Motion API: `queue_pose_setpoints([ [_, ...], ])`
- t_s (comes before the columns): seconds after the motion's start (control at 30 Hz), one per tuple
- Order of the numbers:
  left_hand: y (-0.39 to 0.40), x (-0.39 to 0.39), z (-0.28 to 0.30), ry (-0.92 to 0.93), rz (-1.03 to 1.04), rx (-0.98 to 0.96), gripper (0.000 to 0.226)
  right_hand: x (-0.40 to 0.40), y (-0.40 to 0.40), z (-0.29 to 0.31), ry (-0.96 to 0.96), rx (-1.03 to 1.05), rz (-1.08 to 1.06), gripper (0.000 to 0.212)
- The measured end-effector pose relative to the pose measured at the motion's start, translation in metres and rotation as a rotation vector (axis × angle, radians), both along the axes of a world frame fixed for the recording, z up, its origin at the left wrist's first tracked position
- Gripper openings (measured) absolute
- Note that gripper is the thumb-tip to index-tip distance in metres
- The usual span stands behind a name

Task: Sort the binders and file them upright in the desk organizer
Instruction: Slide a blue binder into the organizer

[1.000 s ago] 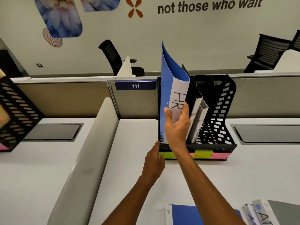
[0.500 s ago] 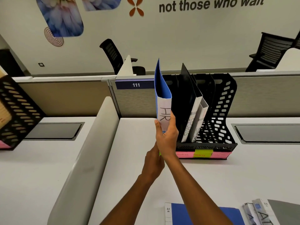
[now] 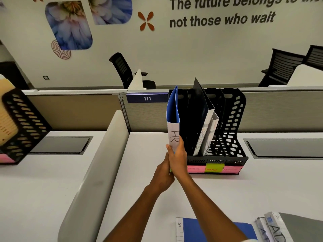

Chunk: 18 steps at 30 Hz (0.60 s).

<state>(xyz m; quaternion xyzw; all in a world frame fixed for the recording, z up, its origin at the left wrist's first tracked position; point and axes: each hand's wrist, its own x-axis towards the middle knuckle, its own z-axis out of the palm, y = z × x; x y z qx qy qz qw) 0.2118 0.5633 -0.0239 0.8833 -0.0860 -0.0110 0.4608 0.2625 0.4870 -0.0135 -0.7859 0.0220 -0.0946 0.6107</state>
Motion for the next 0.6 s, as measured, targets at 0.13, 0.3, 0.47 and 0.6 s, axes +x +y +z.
queue_pose_setpoints([
  [0.13,0.0,-0.016,0.005,-0.018,0.002,0.005,0.076,-0.016,-0.009,-0.003,0.038,-0.066,0.021,0.069],
  [0.3,0.004,-0.042,0.0,0.006,0.027,0.139,0.077,-0.051,-0.021,-0.012,-0.018,-0.208,0.043,0.068],
  [0.47,0.012,-0.075,-0.007,-0.008,0.035,0.275,0.074,-0.091,-0.043,-0.027,-0.052,-0.435,0.105,0.069],
  [0.6,0.016,-0.103,-0.008,0.022,0.033,0.282,0.073,-0.122,-0.064,-0.036,-0.028,-0.508,0.098,0.067],
])
